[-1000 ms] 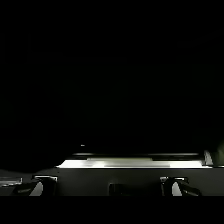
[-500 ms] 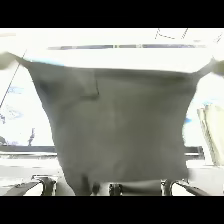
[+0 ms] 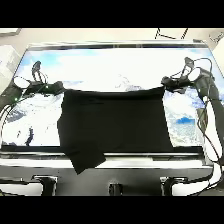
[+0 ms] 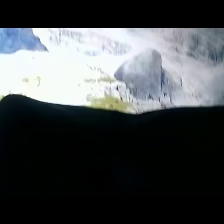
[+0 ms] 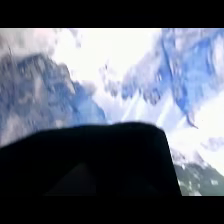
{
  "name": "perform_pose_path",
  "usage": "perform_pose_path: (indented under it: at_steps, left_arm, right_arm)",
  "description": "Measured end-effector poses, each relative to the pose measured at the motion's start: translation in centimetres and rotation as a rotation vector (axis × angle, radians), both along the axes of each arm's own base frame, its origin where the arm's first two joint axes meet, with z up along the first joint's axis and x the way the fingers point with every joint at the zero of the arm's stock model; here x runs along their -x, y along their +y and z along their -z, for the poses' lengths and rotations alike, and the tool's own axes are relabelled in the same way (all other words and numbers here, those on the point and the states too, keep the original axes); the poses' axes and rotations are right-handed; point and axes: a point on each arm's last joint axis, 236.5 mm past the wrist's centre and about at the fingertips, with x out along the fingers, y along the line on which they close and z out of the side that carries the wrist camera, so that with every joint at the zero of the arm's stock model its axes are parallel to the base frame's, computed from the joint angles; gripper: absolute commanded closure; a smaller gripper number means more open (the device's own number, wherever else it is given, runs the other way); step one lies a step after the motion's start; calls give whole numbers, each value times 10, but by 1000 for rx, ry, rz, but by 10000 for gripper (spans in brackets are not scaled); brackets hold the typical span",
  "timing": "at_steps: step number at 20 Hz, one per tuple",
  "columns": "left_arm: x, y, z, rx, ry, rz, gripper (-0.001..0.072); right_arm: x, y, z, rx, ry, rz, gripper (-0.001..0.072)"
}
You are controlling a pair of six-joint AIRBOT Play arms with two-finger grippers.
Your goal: Fold the clothes and pants, and hang the long-sleeved shirts on hangers.
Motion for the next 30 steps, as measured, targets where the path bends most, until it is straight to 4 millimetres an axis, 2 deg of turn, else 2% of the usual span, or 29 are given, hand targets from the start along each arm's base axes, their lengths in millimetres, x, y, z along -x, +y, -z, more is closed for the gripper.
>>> perform_pose_path:
  at_steps: [2,4,6,8,11,13,16,18,22,23,24,25,26,27,29,30]
  left_arm:
    - [-25,6,-6,-8,-86,-64,688]
    - [-40,5,-6,-15,-135,-95,688]
    - [-45,-4,5,-18,-135,-92,689]
    - [-38,-15,11,-12,-97,-53,689]
    - [-6,-10,5,-62,-2,56,689]
    - [33,1,7,-105,122,135,689]
    - [97,6,33,-120,350,220,689]
    - [126,5,54,-119,445,243,689]
    - [163,1,85,-104,560,256,689]
    - [169,1,89,-101,578,257,682]
    - [172,1,92,-97,590,254,568]
    - [175,2,92,-94,599,253,319]
    - [176,4,89,-86,609,247,122]
    - [176,8,84,-80,611,242,118]
    - [179,24,67,-67,616,232,118]
    - [184,32,58,-57,624,222,120]
  right_arm:
    - [-22,-7,-8,-9,-91,67,671]
    - [-32,-11,-8,-9,-129,103,671]
    - [-31,-14,3,-8,-107,119,671]
    - [-25,-14,9,-13,-67,123,670]
    - [-1,-22,-3,14,7,85,671]
    - [32,-23,-3,45,122,17,671]
    - [93,-16,21,64,353,-78,671]
    - [127,-9,45,57,478,-119,671]
    - [162,-6,74,46,595,-110,670]
    - [166,-6,76,42,607,-105,628]
    - [167,-5,77,38,613,-97,457]
    - [168,-6,76,35,617,-90,281]
    - [167,-8,72,32,615,-86,158]
    - [165,-12,64,27,609,-87,95]
    - [169,-28,45,10,615,-87,92]
    - [177,-41,37,-2,633,-72,98]
